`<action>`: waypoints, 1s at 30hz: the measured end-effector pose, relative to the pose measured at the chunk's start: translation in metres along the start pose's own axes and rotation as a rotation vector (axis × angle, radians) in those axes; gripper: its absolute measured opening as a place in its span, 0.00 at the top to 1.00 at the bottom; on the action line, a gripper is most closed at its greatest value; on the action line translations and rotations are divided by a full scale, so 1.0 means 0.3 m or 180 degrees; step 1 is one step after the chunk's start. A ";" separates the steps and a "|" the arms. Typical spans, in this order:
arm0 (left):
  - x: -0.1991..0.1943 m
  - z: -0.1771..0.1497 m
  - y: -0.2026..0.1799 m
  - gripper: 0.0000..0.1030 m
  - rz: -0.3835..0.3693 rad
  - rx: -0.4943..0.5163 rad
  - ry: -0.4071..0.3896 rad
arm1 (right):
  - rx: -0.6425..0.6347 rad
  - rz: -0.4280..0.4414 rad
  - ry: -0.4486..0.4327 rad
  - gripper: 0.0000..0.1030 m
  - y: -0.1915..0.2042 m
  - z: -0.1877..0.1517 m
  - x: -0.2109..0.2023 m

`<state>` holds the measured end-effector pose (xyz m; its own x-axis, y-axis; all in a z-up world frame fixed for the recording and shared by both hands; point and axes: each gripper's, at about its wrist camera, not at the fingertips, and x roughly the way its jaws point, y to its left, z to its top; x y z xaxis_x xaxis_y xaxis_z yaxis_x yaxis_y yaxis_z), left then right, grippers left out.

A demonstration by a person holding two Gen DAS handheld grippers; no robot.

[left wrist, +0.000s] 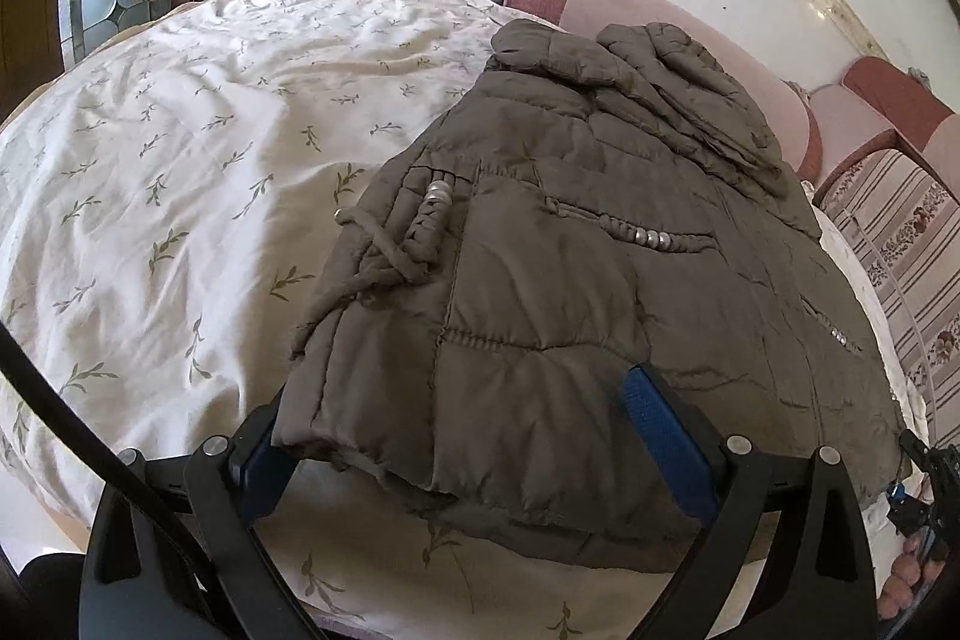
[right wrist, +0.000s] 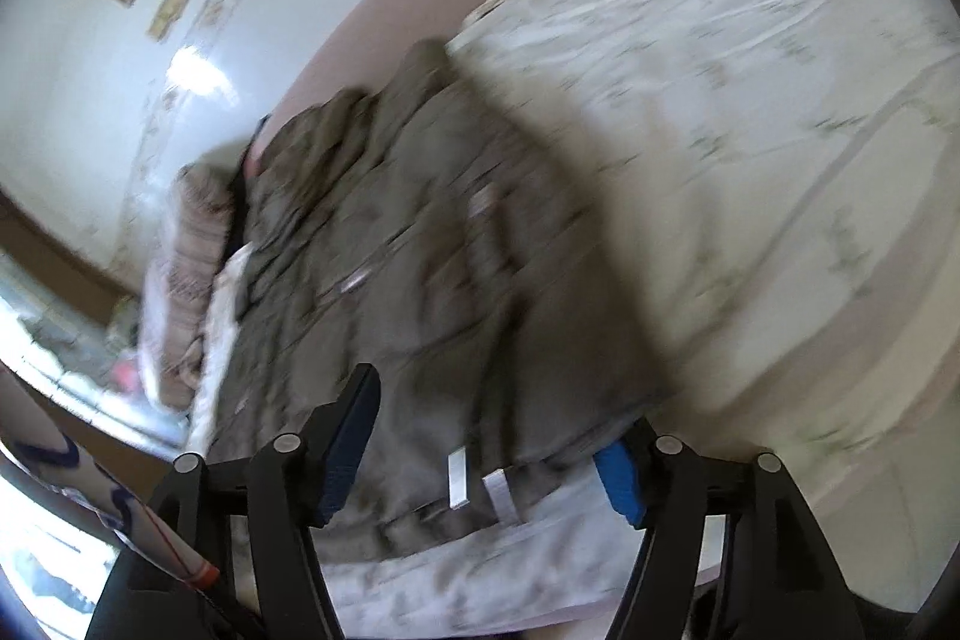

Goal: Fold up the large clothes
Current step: 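Grasp the jacket side edge with the right tool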

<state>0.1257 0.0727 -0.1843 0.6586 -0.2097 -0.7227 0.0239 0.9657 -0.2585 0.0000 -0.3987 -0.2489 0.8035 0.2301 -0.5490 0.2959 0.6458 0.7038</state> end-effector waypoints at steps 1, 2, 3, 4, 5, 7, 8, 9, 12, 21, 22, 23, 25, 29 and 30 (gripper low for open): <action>0.000 0.000 0.001 0.04 -0.0003 0.0002 0.0000 | -0.0033 0.0046 0.0034 0.35 0.012 -0.010 0.010; 0.000 0.000 0.000 0.04 0.0001 0.0007 -0.0001 | -0.0079 0.0073 0.0067 0.39 0.024 -0.019 0.019; 0.001 0.000 -0.003 0.04 0.0007 0.0015 0.0000 | -0.0142 0.0077 0.0102 0.45 0.039 -0.030 0.031; 0.001 -0.002 -0.003 0.04 0.0010 0.0026 0.0001 | -0.0209 0.0064 0.0139 0.49 0.053 -0.037 0.043; 0.003 -0.003 -0.006 0.04 0.0016 0.0036 0.0003 | -0.0249 0.0036 0.0149 0.59 0.061 -0.041 0.050; 0.004 -0.006 -0.013 0.04 0.0031 0.0060 0.0004 | -0.0280 -0.0031 0.0127 0.66 0.063 -0.042 0.060; 0.005 -0.007 -0.018 0.04 0.0046 0.0077 -0.0001 | -0.0275 -0.0045 0.0099 0.69 0.062 -0.040 0.057; 0.006 -0.009 -0.024 0.04 0.0069 0.0097 -0.0008 | -0.0283 -0.0061 0.0053 0.70 0.064 -0.039 0.052; 0.010 -0.020 -0.049 0.04 0.0204 0.0220 -0.0036 | -0.0480 -0.0215 -0.0006 0.70 0.088 -0.048 0.048; 0.034 -0.043 -0.112 0.04 0.0412 0.0537 -0.0053 | -0.0626 -0.0417 0.0047 0.67 0.083 -0.064 0.068; 0.036 -0.039 -0.102 0.04 0.0412 0.0499 -0.0038 | -0.0647 -0.0425 0.0051 0.67 0.084 -0.066 0.069; 0.039 -0.037 -0.098 0.04 0.0415 0.0496 -0.0021 | -0.0679 -0.0437 0.0051 0.66 0.087 -0.068 0.071; 0.042 -0.040 -0.102 0.04 0.0434 0.0538 -0.0010 | -0.0738 -0.0457 0.0048 0.65 0.093 -0.071 0.074; 0.034 -0.048 -0.111 0.09 0.0459 0.0601 -0.0009 | -0.0805 -0.0489 0.0027 0.64 0.101 -0.077 0.075; 0.030 -0.050 -0.112 0.11 0.0473 0.0609 -0.0025 | -0.0826 -0.0499 0.0015 0.64 0.105 -0.080 0.076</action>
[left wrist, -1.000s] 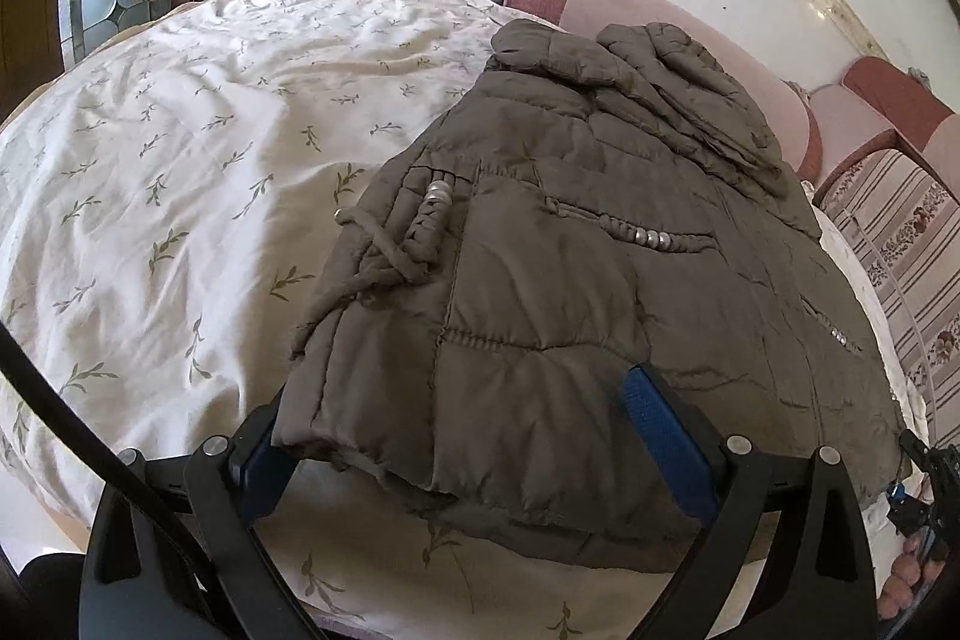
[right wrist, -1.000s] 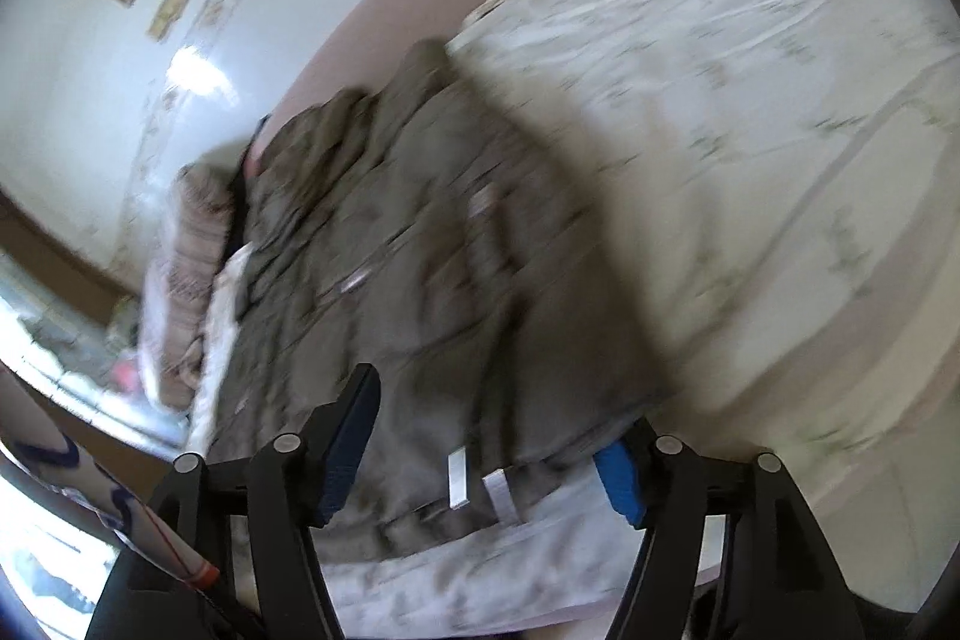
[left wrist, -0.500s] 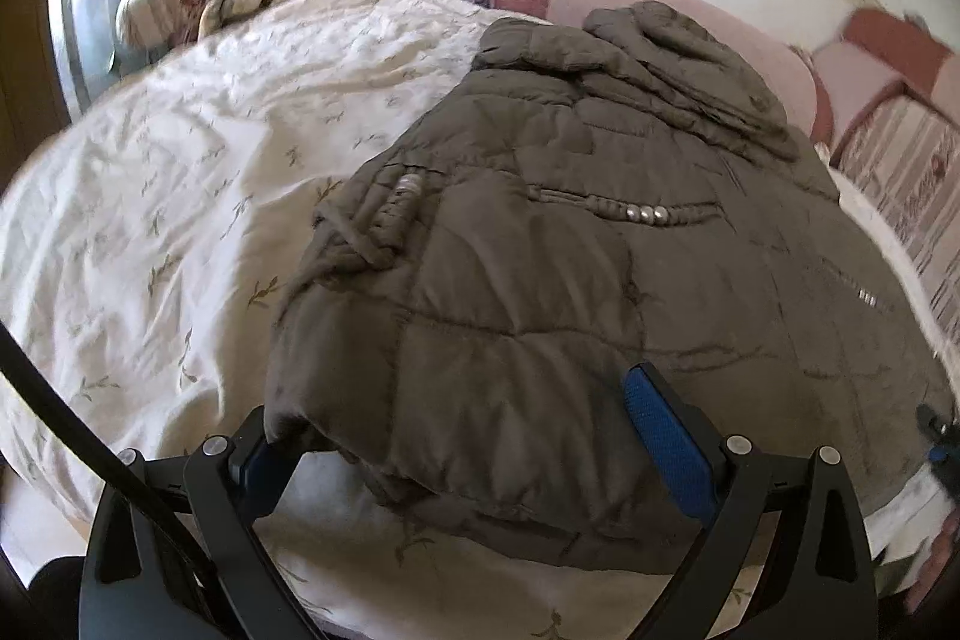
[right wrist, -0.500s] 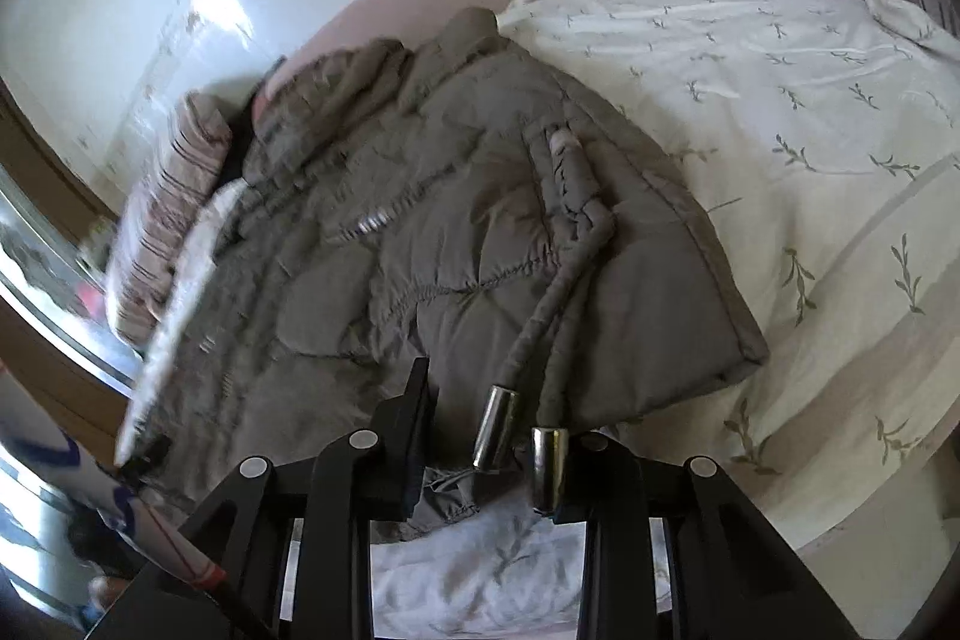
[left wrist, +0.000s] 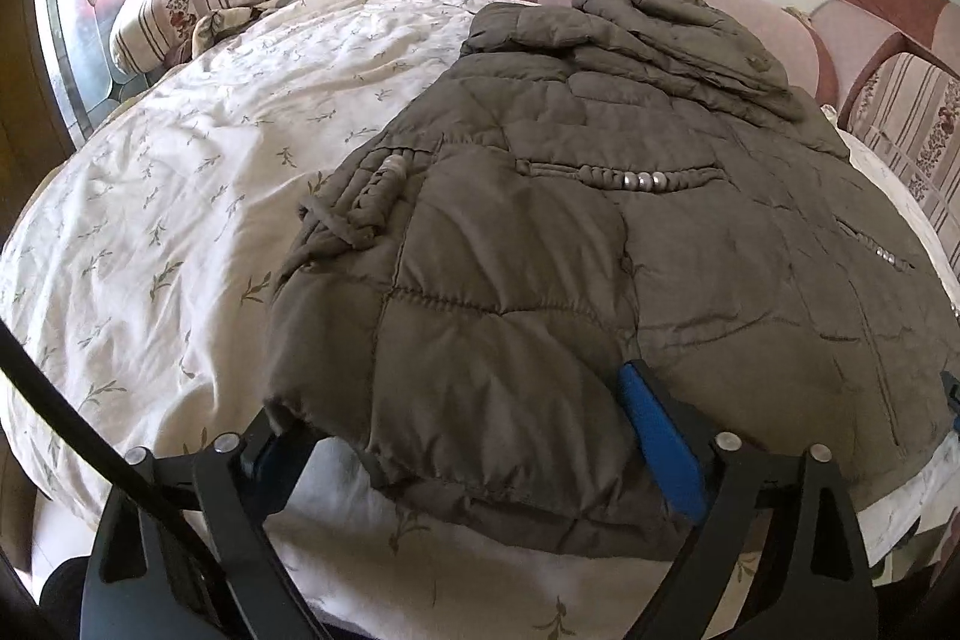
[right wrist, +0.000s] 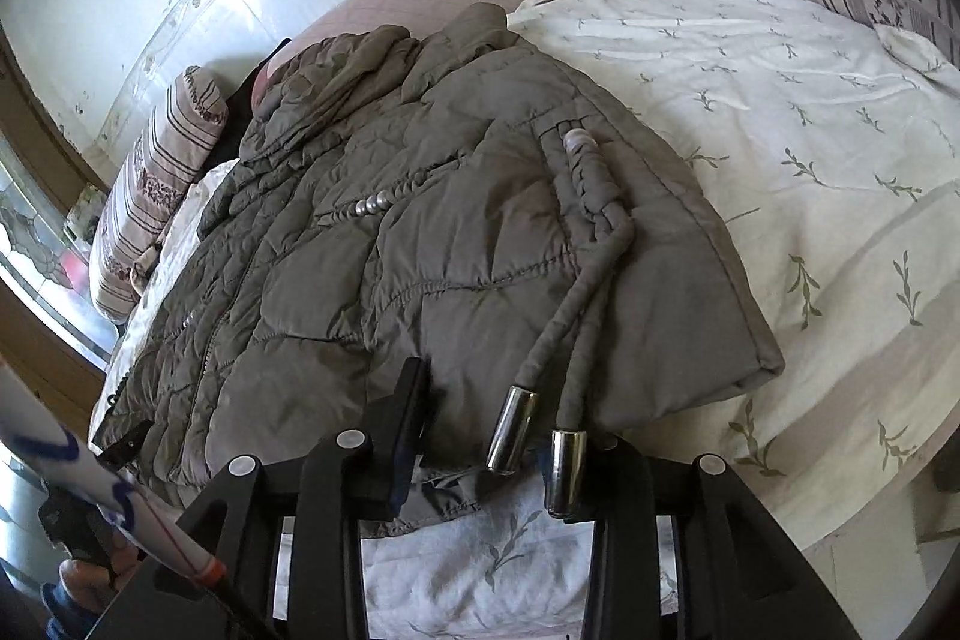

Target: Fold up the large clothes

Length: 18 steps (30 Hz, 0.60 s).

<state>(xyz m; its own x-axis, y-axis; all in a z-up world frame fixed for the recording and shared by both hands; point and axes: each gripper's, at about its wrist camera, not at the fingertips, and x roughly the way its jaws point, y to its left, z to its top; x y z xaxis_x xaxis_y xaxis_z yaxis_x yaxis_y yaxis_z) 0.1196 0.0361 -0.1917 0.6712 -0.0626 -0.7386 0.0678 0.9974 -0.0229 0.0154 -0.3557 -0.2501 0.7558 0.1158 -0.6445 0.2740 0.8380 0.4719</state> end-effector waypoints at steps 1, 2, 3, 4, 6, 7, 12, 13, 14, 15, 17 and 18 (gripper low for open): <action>-0.004 -0.003 -0.002 0.11 0.0017 0.0003 -0.0017 | -0.0018 -0.0011 -0.0011 0.64 0.002 -0.001 -0.001; -0.005 -0.004 -0.003 0.13 0.0020 0.0010 -0.0026 | -0.0031 -0.0022 -0.0025 0.63 0.006 -0.003 -0.002; -0.007 -0.006 -0.006 0.16 0.0016 0.0019 -0.0032 | -0.0038 -0.0026 -0.0037 0.63 0.007 -0.004 -0.003; -0.009 -0.007 -0.008 0.19 0.0016 0.0030 -0.0043 | -0.0035 -0.0029 -0.0050 0.63 0.007 -0.006 -0.003; -0.020 -0.009 -0.021 0.33 0.0010 0.0089 -0.0096 | 0.0009 -0.0015 -0.0058 0.62 0.003 -0.007 -0.006; -0.028 -0.010 -0.029 0.36 0.0040 0.0129 -0.0140 | 0.0023 -0.0012 -0.0058 0.62 0.004 -0.006 -0.006; -0.045 -0.009 -0.054 0.53 0.0099 0.0269 -0.0264 | 0.0040 -0.0025 -0.0063 0.62 0.006 -0.006 -0.006; -0.044 -0.009 -0.053 0.53 0.0095 0.0265 -0.0259 | 0.0050 -0.0020 -0.0067 0.62 0.005 -0.007 -0.006; -0.043 -0.009 -0.052 0.53 0.0096 0.0265 -0.0256 | 0.0056 -0.0017 -0.0069 0.62 0.005 -0.006 -0.006; -0.042 -0.011 -0.054 0.53 0.0106 0.0274 -0.0260 | 0.0067 -0.0013 -0.0073 0.62 0.005 -0.007 -0.006; -0.042 -0.014 -0.059 0.52 0.0141 0.0315 -0.0259 | 0.0085 -0.0004 -0.0059 0.62 0.002 -0.006 -0.006; -0.041 -0.016 -0.064 0.52 0.0166 0.0341 -0.0256 | 0.0048 -0.0022 -0.0042 0.62 0.004 -0.003 -0.006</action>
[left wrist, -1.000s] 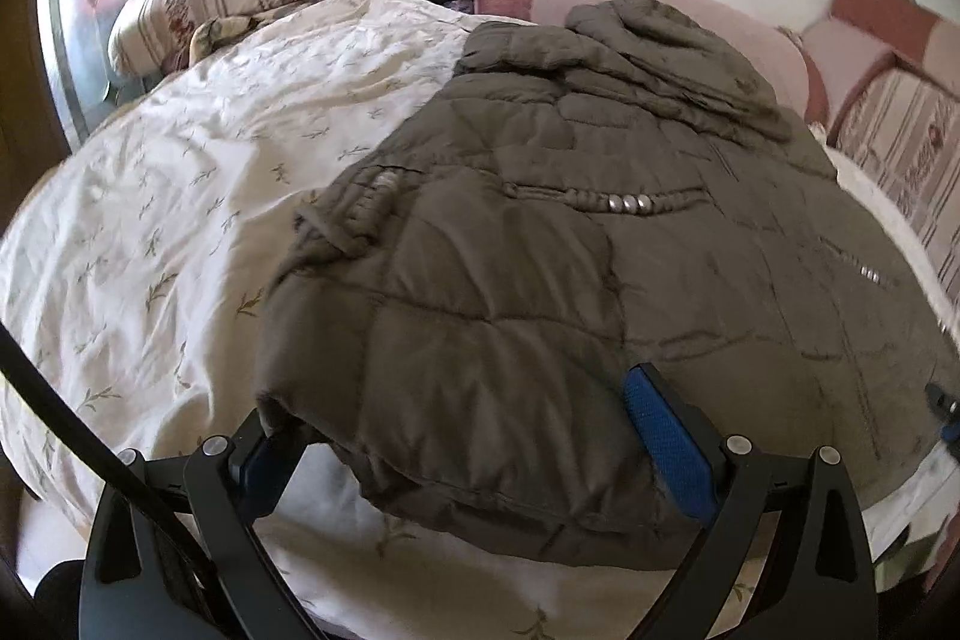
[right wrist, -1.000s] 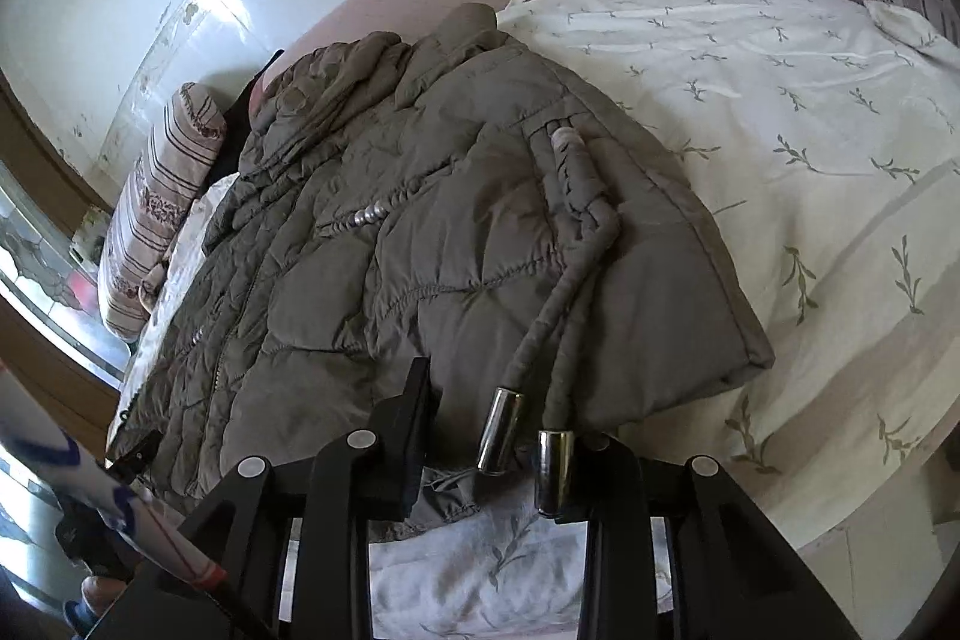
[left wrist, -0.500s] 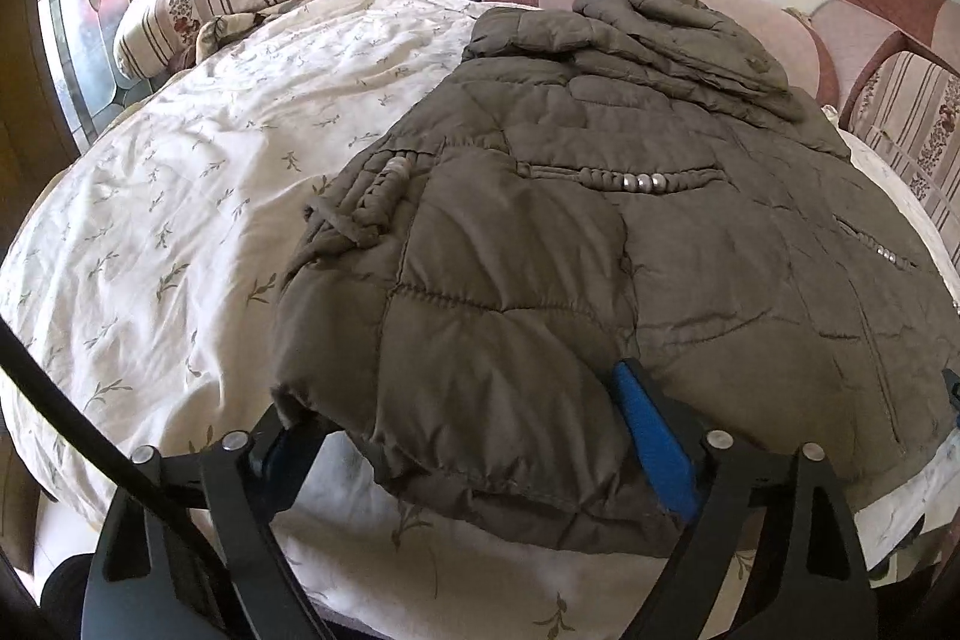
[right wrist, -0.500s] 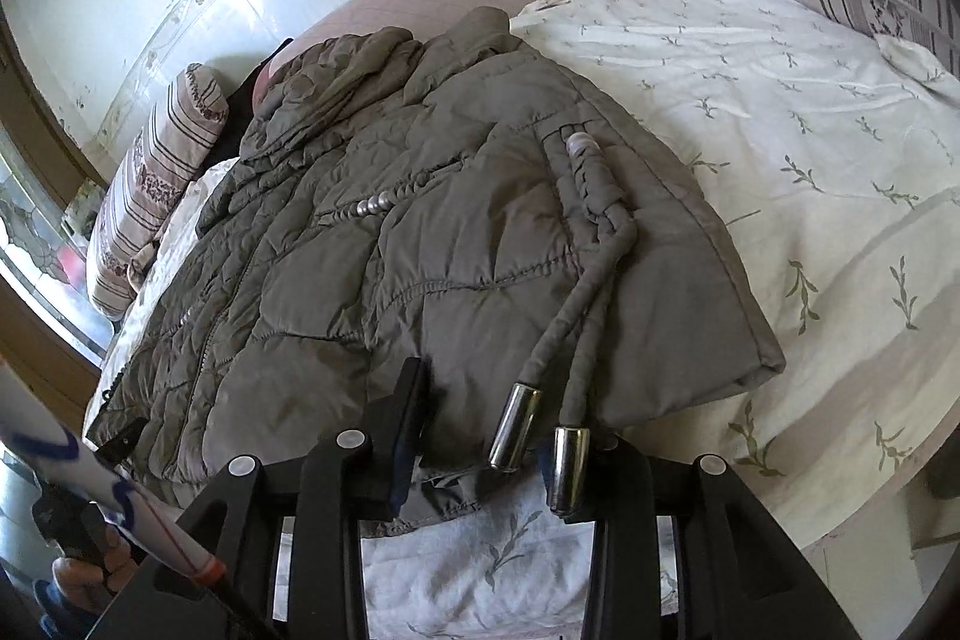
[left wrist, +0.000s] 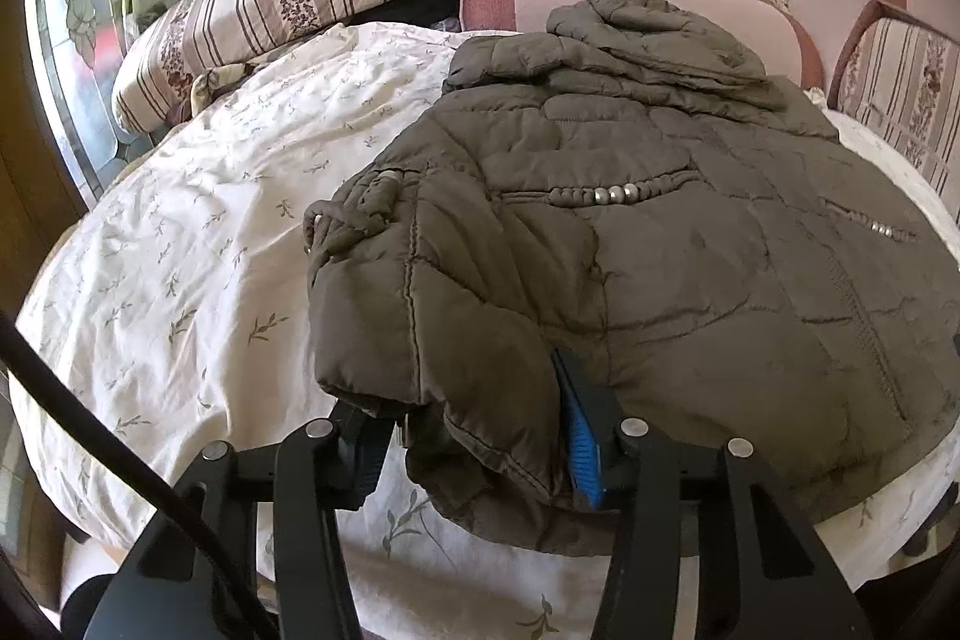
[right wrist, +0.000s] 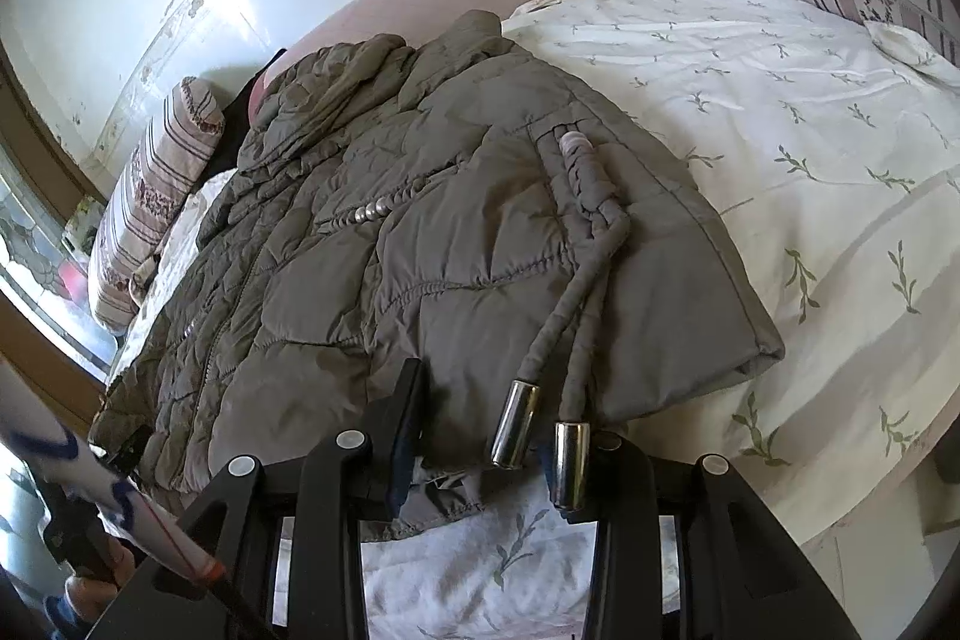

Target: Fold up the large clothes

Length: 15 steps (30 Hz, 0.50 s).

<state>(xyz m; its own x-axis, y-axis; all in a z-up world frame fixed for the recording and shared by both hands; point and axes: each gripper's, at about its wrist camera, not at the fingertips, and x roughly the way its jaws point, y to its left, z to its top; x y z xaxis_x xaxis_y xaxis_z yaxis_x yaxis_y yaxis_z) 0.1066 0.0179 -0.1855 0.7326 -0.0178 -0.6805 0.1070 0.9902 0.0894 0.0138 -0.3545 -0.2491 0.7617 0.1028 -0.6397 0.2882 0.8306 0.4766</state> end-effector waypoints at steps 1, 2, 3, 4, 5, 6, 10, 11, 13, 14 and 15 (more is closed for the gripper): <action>0.001 0.000 -0.002 0.51 0.0011 0.0010 0.0004 | -0.0028 -0.0021 0.0005 0.62 0.003 0.001 0.000; 0.003 0.000 -0.004 0.51 0.0019 0.0021 0.0013 | -0.0059 -0.0048 0.0010 0.62 0.007 0.001 0.001; 0.006 0.000 -0.006 0.51 0.0021 0.0026 0.0021 | -0.0074 -0.0062 0.0011 0.61 0.011 -0.001 0.002; 0.007 0.000 -0.006 0.51 0.0022 0.0035 0.0021 | -0.0096 -0.0078 0.0017 0.61 0.016 -0.001 0.002; 0.007 0.000 -0.008 0.51 0.0034 0.0049 0.0021 | -0.0110 -0.0087 0.0022 0.61 0.017 0.000 0.003; 0.007 0.000 -0.009 0.50 0.0040 0.0058 0.0021 | -0.0112 -0.0090 0.0027 0.61 0.018 0.000 0.003; 0.011 -0.002 -0.015 0.49 0.0082 0.0103 0.0021 | -0.0117 -0.0091 0.0044 0.60 0.016 0.001 0.003; 0.012 -0.002 -0.017 0.49 0.0087 0.0102 0.0024 | -0.0123 -0.0096 0.0046 0.60 0.018 0.000 0.004; 0.014 -0.002 -0.016 0.48 0.0091 0.0099 0.0026 | -0.0128 -0.0106 0.0045 0.60 0.020 -0.001 0.004; 0.015 -0.001 -0.017 0.48 0.0095 0.0103 0.0027 | -0.0125 -0.0107 0.0045 0.60 0.019 -0.001 0.004; 0.014 -0.002 -0.016 0.48 0.0096 0.0107 0.0024 | -0.0129 -0.0106 0.0047 0.60 0.019 -0.001 0.004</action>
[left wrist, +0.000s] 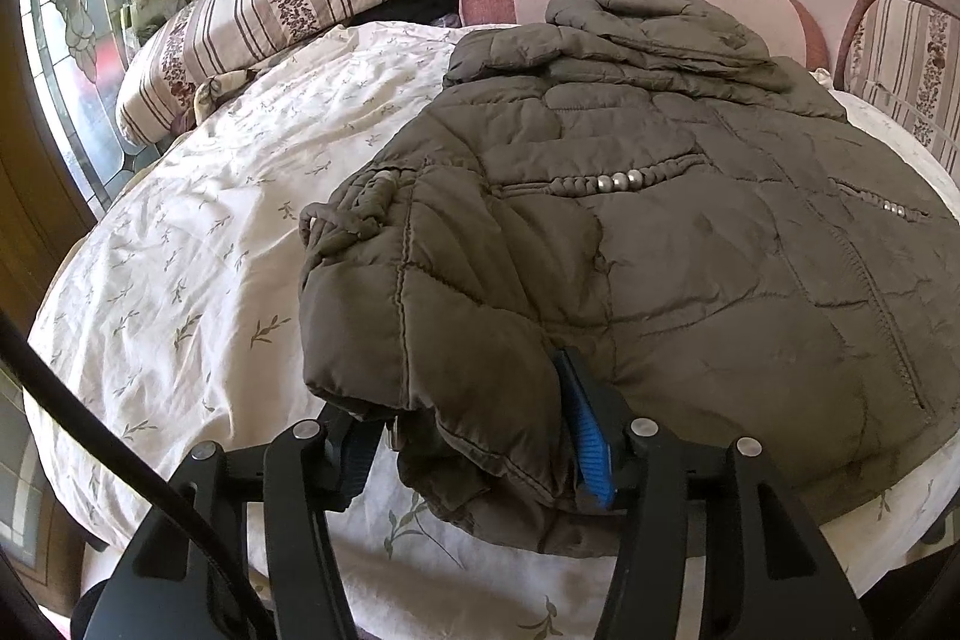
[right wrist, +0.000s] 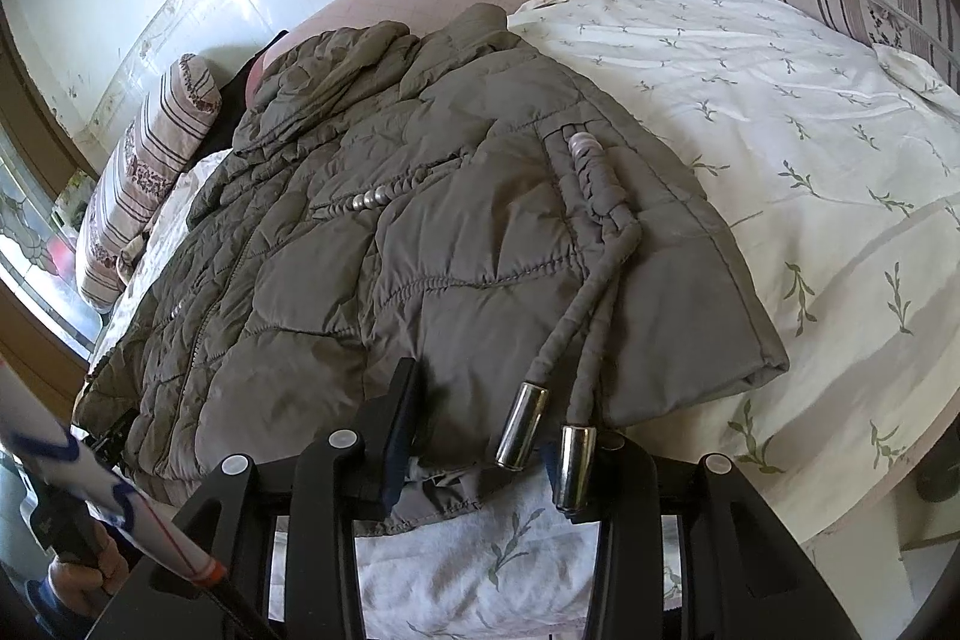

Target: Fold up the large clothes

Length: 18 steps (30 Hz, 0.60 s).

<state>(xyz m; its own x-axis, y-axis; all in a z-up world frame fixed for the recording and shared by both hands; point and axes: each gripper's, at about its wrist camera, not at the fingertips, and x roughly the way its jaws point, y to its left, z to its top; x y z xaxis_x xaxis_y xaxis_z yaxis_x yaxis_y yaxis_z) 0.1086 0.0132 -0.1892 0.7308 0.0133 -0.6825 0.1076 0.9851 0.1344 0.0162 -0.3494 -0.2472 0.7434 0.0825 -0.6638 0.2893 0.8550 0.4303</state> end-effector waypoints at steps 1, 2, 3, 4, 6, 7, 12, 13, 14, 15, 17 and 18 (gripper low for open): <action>0.001 0.001 -0.002 0.48 0.0005 0.0003 -0.0001 | -0.0003 0.0000 -0.0001 0.60 0.000 0.000 0.000; 0.002 0.000 -0.002 0.48 0.0008 0.0006 -0.0001 | -0.0001 -0.0001 -0.0006 0.60 0.000 -0.001 0.000; 0.002 0.000 -0.001 0.48 0.0009 0.0008 -0.0001 | -0.0004 -0.0006 -0.0012 0.60 0.000 -0.001 0.000; 0.002 0.000 -0.002 0.47 0.0010 0.0006 -0.0001 | -0.0015 -0.0016 -0.0018 0.61 0.004 0.000 0.002; 0.002 0.000 -0.002 0.47 0.0014 0.0010 -0.0002 | -0.0056 -0.0048 -0.0023 0.61 0.010 0.001 0.005; 0.003 -0.001 -0.002 0.46 0.0021 0.0014 -0.0003 | -0.0069 -0.0058 -0.0023 0.61 0.012 0.001 0.006; 0.004 -0.005 -0.006 0.46 0.0058 0.0049 -0.0015 | -0.0137 -0.0101 -0.0033 0.61 0.019 -0.001 0.004; 0.003 -0.005 -0.009 0.46 0.0064 0.0049 -0.0016 | -0.0150 -0.0110 -0.0035 0.61 0.021 -0.001 0.004; 0.004 -0.006 -0.010 0.45 0.0069 0.0049 -0.0016 | -0.0157 -0.0115 -0.0037 0.62 0.021 -0.001 0.004; 0.005 -0.005 -0.010 0.45 0.0076 0.0049 -0.0016 | -0.0163 -0.0121 -0.0043 0.62 0.023 -0.003 0.002; 0.006 -0.005 -0.009 0.44 0.0080 0.0047 -0.0017 | -0.0158 -0.0118 -0.0040 0.62 0.023 -0.003 0.002; 0.005 -0.006 -0.010 0.44 0.0081 0.0047 -0.0018 | -0.0162 -0.0119 -0.0038 0.62 0.023 -0.002 0.002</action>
<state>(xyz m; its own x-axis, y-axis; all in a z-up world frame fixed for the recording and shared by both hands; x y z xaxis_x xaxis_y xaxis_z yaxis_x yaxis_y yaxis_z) 0.1082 0.0106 -0.1919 0.7371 0.0373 -0.6747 0.0988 0.9818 0.1622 0.0183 -0.3431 -0.2451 0.7399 0.0442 -0.6712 0.2862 0.8823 0.3736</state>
